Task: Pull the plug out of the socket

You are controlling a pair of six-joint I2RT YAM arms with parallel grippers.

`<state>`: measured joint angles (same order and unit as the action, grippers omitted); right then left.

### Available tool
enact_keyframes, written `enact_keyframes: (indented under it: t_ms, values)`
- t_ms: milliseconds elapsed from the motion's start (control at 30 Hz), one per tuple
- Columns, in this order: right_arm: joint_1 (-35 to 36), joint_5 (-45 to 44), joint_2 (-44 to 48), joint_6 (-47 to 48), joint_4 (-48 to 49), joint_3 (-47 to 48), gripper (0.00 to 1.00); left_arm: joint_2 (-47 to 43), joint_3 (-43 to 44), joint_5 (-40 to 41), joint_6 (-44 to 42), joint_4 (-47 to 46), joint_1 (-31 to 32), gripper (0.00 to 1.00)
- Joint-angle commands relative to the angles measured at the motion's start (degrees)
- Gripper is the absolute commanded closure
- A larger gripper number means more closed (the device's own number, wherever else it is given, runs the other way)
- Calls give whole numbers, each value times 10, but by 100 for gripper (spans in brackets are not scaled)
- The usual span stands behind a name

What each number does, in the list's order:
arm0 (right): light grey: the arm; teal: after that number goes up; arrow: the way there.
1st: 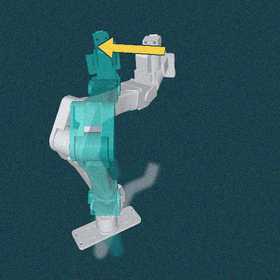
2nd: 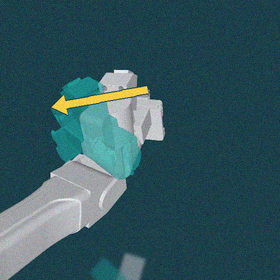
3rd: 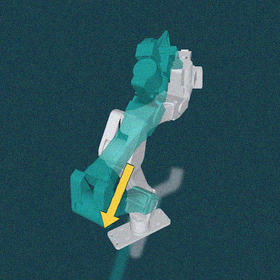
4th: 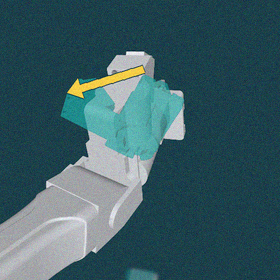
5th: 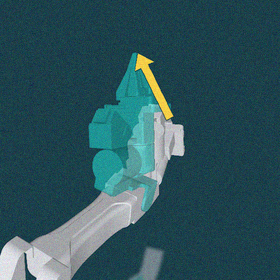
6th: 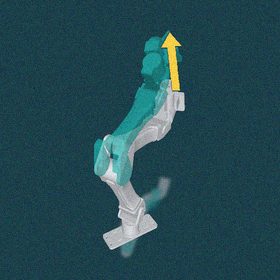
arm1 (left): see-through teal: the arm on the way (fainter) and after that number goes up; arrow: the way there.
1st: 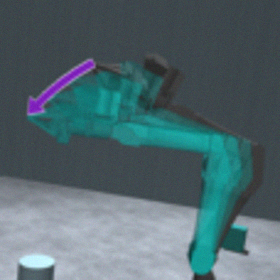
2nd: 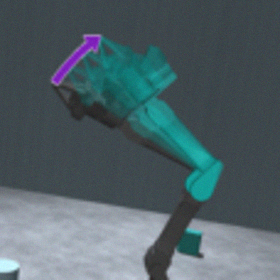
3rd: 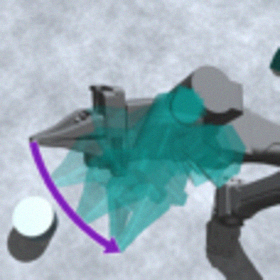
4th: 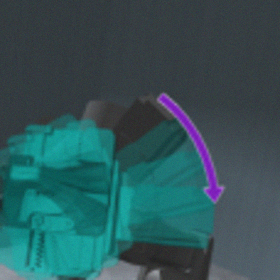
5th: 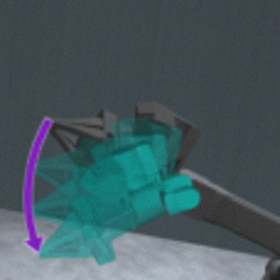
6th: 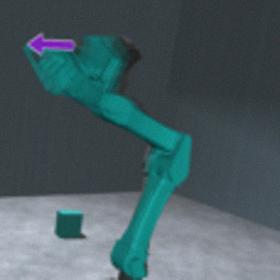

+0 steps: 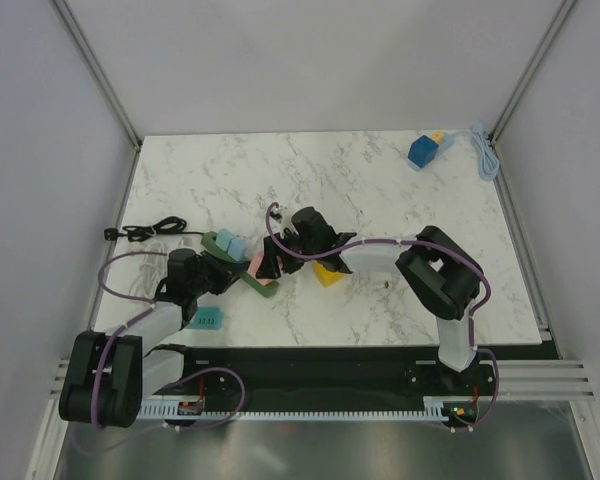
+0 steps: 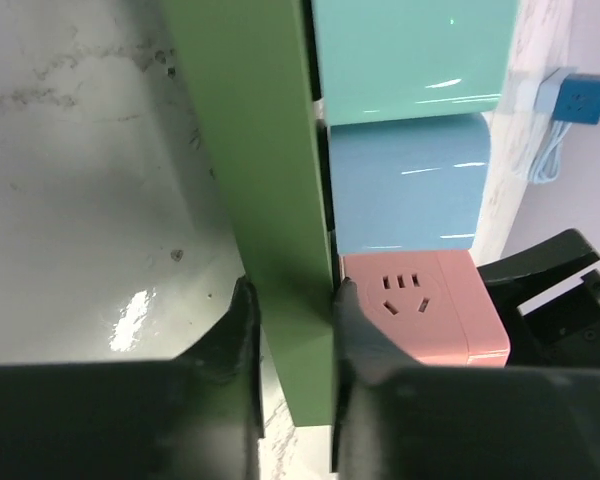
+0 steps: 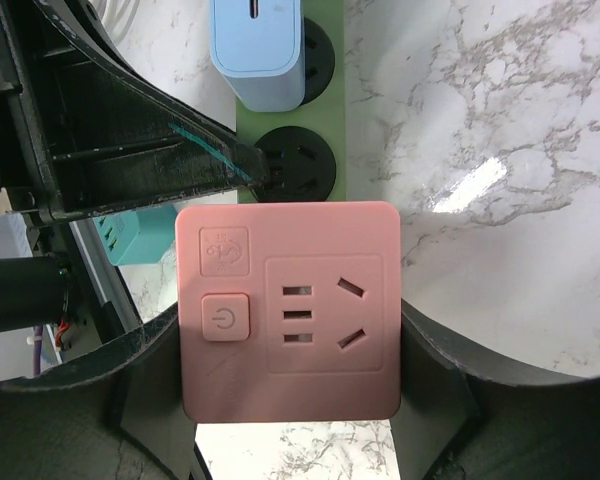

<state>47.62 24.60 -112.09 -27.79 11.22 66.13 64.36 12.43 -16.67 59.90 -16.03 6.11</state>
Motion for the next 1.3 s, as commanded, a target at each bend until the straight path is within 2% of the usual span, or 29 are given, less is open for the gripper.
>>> enact_keyframes:
  t_ms: [0, 133, 433, 767, 833, 867, 967, 1133, 1267]
  values:
    - [-5, 32, 28, -16, 40, 3, 100, 5, -4, 24, -51, 0, 4, 97]
    - [-13, 19, 30, -21, 32, 6, 100, -1, -10, 46, -69, 13, 4, 98]
    - [-32, -71, 71, -61, -29, 8, 100, -13, -2, 84, -96, 40, 18, 98]
    - [-48, -43, 72, -114, -40, 30, 100, -6, 7, 92, -113, 46, 30, 98]
    - [-47, -67, 68, -99, -66, 35, 100, -3, 8, 92, -113, 45, 31, 98]
    - [-45, -83, 71, -61, -84, 45, 100, -3, 8, 92, -116, 44, 32, 98]
    - [-31, -167, 91, -6, -110, 48, 100, -3, 8, 92, -116, 43, 34, 98]
    - [10, -263, 75, 98, -217, 105, 100, 0, 9, 93, -116, 43, 36, 98]
    - [34, -300, 59, 122, -246, 131, 100, 6, 16, 92, -119, 48, 36, 98]
